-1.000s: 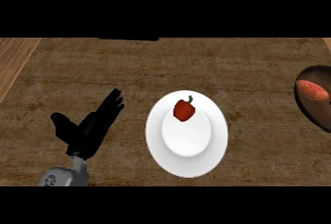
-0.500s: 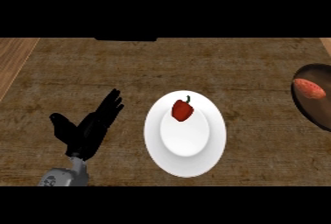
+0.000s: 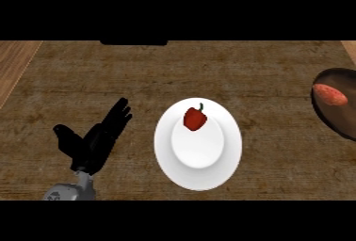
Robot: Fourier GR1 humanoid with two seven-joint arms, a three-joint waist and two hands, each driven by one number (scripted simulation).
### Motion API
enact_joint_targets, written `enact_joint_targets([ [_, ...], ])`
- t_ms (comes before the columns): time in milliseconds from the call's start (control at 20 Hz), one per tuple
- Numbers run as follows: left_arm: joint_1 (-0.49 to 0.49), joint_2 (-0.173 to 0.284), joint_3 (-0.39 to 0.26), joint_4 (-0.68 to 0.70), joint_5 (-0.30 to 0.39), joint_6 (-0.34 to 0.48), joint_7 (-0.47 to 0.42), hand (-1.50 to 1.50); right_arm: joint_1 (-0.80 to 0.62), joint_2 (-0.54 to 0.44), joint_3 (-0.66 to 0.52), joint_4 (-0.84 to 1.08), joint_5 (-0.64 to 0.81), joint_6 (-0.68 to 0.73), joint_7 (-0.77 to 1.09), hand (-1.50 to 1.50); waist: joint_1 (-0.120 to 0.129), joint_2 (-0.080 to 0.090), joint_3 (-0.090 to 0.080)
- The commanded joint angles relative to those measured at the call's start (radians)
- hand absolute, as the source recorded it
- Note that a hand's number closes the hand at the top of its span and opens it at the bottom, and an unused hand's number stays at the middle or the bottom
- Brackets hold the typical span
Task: Pick the sweet potato from the plate and place it in the pan
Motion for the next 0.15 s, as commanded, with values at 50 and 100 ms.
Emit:
enact_joint_targets([
  [50,0.014,-0.007,-0.004,0.006,-0.002,-0.003,-0.007,0.00,0.043,-0.018,0.002,-0.013,0.004,0.132,-0.097,-1.50,-0.002,-0.002,0.000],
  [100,0.004,0.000,0.009,0.004,-0.001,-0.003,-0.014,0.00,0.073,-0.007,0.007,-0.019,0.009,0.133,-0.129,-1.50,-0.009,-0.004,-0.001],
])
